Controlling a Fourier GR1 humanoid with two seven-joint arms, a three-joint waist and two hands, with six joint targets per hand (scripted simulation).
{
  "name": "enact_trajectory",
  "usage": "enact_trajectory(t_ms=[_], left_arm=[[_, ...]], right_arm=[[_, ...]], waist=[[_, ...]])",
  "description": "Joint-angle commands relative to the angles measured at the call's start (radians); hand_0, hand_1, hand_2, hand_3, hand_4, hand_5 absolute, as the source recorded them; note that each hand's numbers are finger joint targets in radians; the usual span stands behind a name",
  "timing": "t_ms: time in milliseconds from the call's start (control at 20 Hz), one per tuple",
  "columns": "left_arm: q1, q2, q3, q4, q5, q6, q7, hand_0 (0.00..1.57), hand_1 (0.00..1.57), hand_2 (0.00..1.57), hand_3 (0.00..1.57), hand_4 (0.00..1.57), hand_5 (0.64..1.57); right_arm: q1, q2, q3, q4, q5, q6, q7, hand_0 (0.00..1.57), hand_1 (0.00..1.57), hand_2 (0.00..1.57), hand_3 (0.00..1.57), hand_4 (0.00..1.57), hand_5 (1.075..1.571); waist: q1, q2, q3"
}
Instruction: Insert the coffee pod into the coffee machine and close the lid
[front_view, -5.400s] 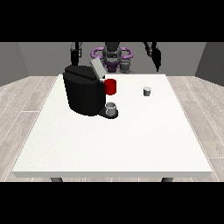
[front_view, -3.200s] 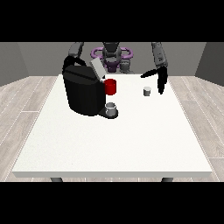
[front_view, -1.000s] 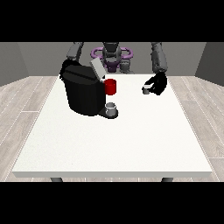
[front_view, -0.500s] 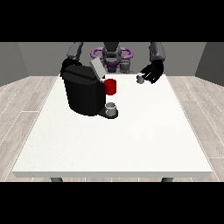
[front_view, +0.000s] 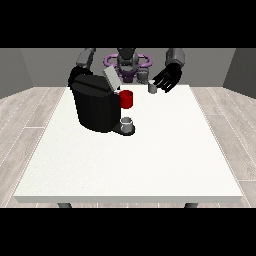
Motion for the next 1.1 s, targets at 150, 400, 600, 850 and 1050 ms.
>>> enact_trajectory(t_ms=[150,400,600,850,1050], left_arm=[[-0.131,0.017,0.043,0.016,0.014,-0.051,0.124,1.25,1.25,1.29,1.24,0.51,1.571],[-0.212,0.06,0.086,0.028,0.028,-0.032,0.079,1.26,1.26,1.29,1.22,0.47,1.571],[-0.215,0.042,0.061,0.029,-0.012,0.013,0.101,1.28,1.28,1.34,1.28,0.52,1.571],[-0.288,0.042,0.067,0.039,-0.008,-0.027,0.137,1.26,1.26,1.3,1.24,0.49,1.571],[-0.284,0.03,0.049,0.021,-0.022,-0.032,0.129,1.31,1.31,1.33,1.24,0.49,1.571]], right_arm=[[-0.004,-0.011,0.026,-0.032,0.023,0.002,0.034,0.0,0.0,0.0,0.0,0.49,1.571],[-0.06,0.008,0.035,-0.06,0.034,-0.023,0.017,0.0,0.0,0.0,0.0,0.51,1.571],[-0.109,-0.072,-0.011,-0.097,0.005,0.02,0.102,0.0,0.0,0.0,0.0,0.55,1.571],[-0.086,0.012,0.023,-0.073,0.039,-0.051,0.038,0.0,0.0,0.0,0.0,0.53,1.571],[-0.07,-0.017,-0.012,-0.038,0.021,-0.026,-0.013,0.0,0.0,0.0,0.0,0.48,1.571]], waist=[[-0.066,-0.015,0.0],[-0.097,0.101,-0.0002],[-0.12,0.094,-0.0001],[-0.116,0.127,0.0002],[-0.088,0.126,0.0004]])
